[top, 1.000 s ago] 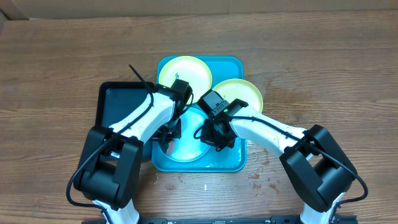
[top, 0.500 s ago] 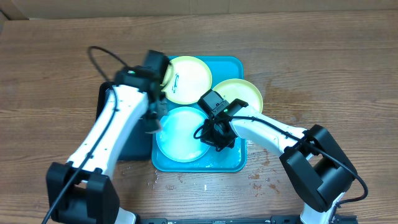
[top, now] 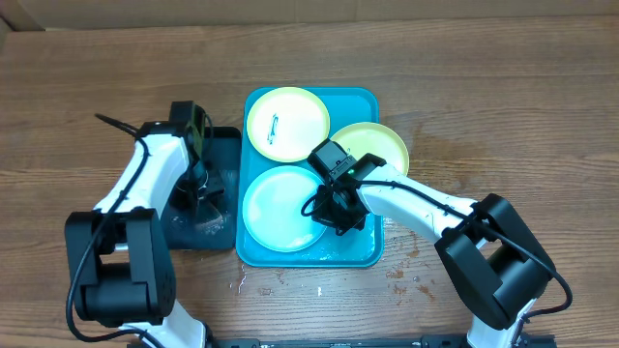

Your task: Clean dirty plates on tray and stack at the side

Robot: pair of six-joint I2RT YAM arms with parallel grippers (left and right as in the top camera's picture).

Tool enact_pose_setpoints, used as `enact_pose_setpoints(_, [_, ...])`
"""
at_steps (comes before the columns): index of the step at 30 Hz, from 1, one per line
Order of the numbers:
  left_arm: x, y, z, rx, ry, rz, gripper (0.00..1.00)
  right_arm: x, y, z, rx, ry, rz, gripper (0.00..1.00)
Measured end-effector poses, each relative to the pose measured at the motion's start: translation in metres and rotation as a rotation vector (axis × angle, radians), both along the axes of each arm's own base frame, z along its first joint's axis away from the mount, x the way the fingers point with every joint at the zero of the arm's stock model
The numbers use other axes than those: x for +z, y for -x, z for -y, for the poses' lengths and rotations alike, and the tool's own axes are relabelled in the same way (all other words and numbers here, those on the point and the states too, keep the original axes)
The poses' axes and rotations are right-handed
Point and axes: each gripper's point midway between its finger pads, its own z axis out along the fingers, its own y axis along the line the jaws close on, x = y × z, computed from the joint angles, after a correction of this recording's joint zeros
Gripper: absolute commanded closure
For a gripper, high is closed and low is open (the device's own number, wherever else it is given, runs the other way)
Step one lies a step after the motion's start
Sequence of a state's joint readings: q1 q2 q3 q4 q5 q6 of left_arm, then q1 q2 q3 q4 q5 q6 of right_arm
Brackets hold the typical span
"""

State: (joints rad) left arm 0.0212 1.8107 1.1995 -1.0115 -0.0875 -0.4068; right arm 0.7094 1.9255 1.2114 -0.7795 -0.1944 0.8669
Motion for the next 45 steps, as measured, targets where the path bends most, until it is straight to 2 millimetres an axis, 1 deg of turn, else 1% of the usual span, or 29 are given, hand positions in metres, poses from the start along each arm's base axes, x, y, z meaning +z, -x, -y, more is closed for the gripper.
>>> enact_pose_setpoints(2, [0.002, 0.003, 0.001, 0.006, 0.033, -0.012, 0.51, 0.001, 0.000, 0.001, 0.028, 0.005, 0.005, 0.96])
enact_pose_setpoints(4, [0.009, 0.004, 0.003, 0.006, 0.063, -0.013, 0.48, 0.004, 0.000, 0.005, 0.061, 0.030, 0.014, 0.96])
enact_pose_setpoints(5, [0.015, 0.003, 0.004, 0.006, 0.078, -0.004, 0.46, 0.006, -0.001, 0.008, 0.077, 0.047, 0.019, 0.96])
enact_pose_setpoints(7, [0.033, -0.002, 0.006, 0.000, 0.104, 0.034, 0.46, 0.013, -0.002, 0.017, 0.110, 0.094, 0.035, 0.96])
enact_pose_setpoints(9, [0.058, -0.009, 0.009, -0.012, 0.123, 0.101, 0.45, 0.030, -0.010, 0.021, 0.161, 0.125, 0.088, 0.96])
enact_pose_setpoints(11, [0.086, -0.014, 0.012, -0.028, 0.137, 0.174, 0.41, 0.049, -0.021, 0.020, 0.205, 0.132, 0.145, 0.96])
enact_pose_setpoints(12, [0.103, -0.016, 0.013, -0.036, 0.142, 0.218, 0.36, 0.060, -0.028, 0.018, 0.226, 0.133, 0.180, 0.96])
enact_pose_setpoints(13, [0.118, -0.018, 0.014, -0.043, 0.144, 0.257, 0.17, 0.071, -0.035, 0.015, 0.247, 0.129, 0.216, 0.96])
enact_pose_setpoints(14, [0.132, -0.018, 0.015, -0.047, 0.145, 0.294, 0.01, 0.083, -0.043, 0.010, 0.270, 0.120, 0.260, 0.96])
enact_pose_setpoints(17, [0.180, -0.018, 0.016, -0.064, 0.142, 0.425, 0.00, 0.113, -0.067, -0.006, 0.317, 0.093, 0.388, 0.96])
enact_pose_setpoints(20, [0.224, -0.012, 0.018, -0.077, 0.138, 0.549, 0.00, 0.139, -0.090, -0.031, 0.366, 0.049, 0.547, 0.96])
enact_pose_setpoints(23, [0.259, -0.003, 0.020, -0.090, 0.139, 0.661, 0.00, 0.160, -0.103, -0.062, 0.407, 0.017, 0.703, 0.96])
enact_pose_setpoints(25, [0.276, 0.006, 0.023, -0.099, 0.146, 0.715, 0.00, 0.176, -0.104, -0.089, 0.452, -0.013, 0.821, 0.96])
enact_pose_setpoints(28, [0.291, 0.020, 0.027, -0.109, 0.157, 0.764, 0.00, 0.202, -0.096, -0.132, 0.528, -0.053, 0.990, 0.96])
enact_pose_setpoints(30, [0.297, 0.027, 0.028, -0.114, 0.161, 0.786, 0.00, 0.210, -0.089, -0.151, 0.563, -0.045, 1.062, 0.96])
enact_pose_setpoints(32, [0.301, 0.032, 0.029, -0.116, 0.163, 0.796, 0.00, 0.213, -0.086, -0.167, 0.586, -0.014, 1.138, 0.96])
enact_pose_setpoints(35, [0.302, 0.040, 0.026, -0.110, 0.149, 0.796, 0.00, 0.213, -0.089, -0.173, 0.605, 0.072, 1.214, 0.96])
enact_pose_setpoints(39, [0.307, 0.043, 0.024, -0.105, 0.138, 0.818, 0.00, 0.225, -0.099, -0.167, 0.607, 0.189, 1.301, 0.96])
enact_pose_setpoints(41, [0.310, 0.043, 0.023, -0.103, 0.135, 0.831, 0.00, 0.230, -0.099, -0.166, 0.620, 0.241, 1.334, 0.96])
enact_pose_setpoints(42, [0.312, 0.043, 0.023, -0.102, 0.135, 0.839, 0.00, 0.233, -0.097, -0.168, 0.631, 0.265, 1.351, 0.96])
enact_pose_setpoints(45, [0.314, 0.042, 0.024, -0.100, 0.139, 0.845, 0.00, 0.238, -0.079, -0.178, 0.687, 0.315, 1.389, 0.96])
